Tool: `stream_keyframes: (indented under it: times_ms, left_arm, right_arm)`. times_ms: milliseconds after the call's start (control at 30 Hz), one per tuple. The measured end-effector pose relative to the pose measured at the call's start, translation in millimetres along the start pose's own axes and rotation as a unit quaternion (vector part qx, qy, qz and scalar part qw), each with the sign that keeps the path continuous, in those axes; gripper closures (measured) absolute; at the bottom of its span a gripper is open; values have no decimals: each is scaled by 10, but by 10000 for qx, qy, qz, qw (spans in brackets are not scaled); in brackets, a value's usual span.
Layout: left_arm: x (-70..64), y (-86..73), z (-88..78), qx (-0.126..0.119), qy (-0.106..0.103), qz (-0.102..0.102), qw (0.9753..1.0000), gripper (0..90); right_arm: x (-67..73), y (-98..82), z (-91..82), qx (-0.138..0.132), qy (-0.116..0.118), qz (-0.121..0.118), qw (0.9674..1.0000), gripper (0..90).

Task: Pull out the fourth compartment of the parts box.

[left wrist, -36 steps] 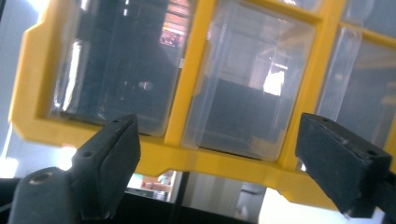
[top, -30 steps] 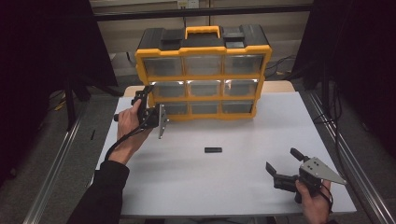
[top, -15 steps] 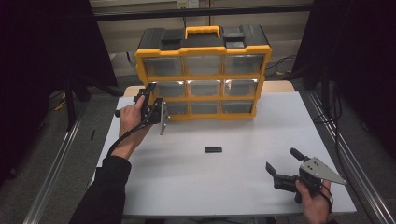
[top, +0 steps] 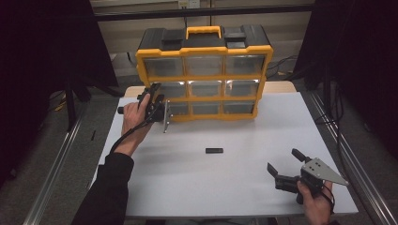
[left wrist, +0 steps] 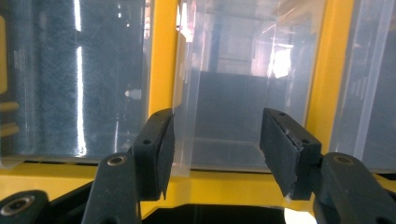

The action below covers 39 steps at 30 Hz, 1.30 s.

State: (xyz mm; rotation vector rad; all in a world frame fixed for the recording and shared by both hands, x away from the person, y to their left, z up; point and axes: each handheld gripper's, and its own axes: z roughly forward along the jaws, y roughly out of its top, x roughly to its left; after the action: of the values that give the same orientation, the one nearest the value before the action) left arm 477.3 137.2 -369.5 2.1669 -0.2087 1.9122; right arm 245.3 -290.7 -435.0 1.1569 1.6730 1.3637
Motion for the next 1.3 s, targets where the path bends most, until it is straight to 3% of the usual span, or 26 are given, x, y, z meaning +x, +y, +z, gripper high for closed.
stream_keyframes:
  times_ms: [167,467,667,700,767,833,1000,1100,1300]
  left_arm:
    - [12,-4,22,54,38,5,10000,463]
    - [34,6,35,105,88,241,9996,497]
    - [57,-1,23,77,133,106,9998,593]
    - [68,-3,20,77,153,162,9997,641]
    - [73,-3,20,79,147,182,9997,661]
    - [70,7,24,126,190,350,9991,675]
    - [83,13,24,140,262,353,9989,739]
    - [100,3,22,89,259,214,9994,775]
    - [84,9,23,124,325,298,9989,786]
  right_arm:
    - [1,0,-1,-5,-2,-6,10000,0]
    - [2,0,1,-5,1,-19,10000,0]
    - [2,0,2,5,4,-18,10000,0]
    - [3,0,2,5,4,-19,10000,0]
    - [4,0,2,-3,-1,-19,10000,0]
    - [4,2,0,-11,-3,-19,10000,0]
    - [4,1,0,-11,1,-25,10000,0]
    - [3,1,0,-22,-11,-15,10000,0]
    - [0,1,-3,-28,-16,-8,10000,0]
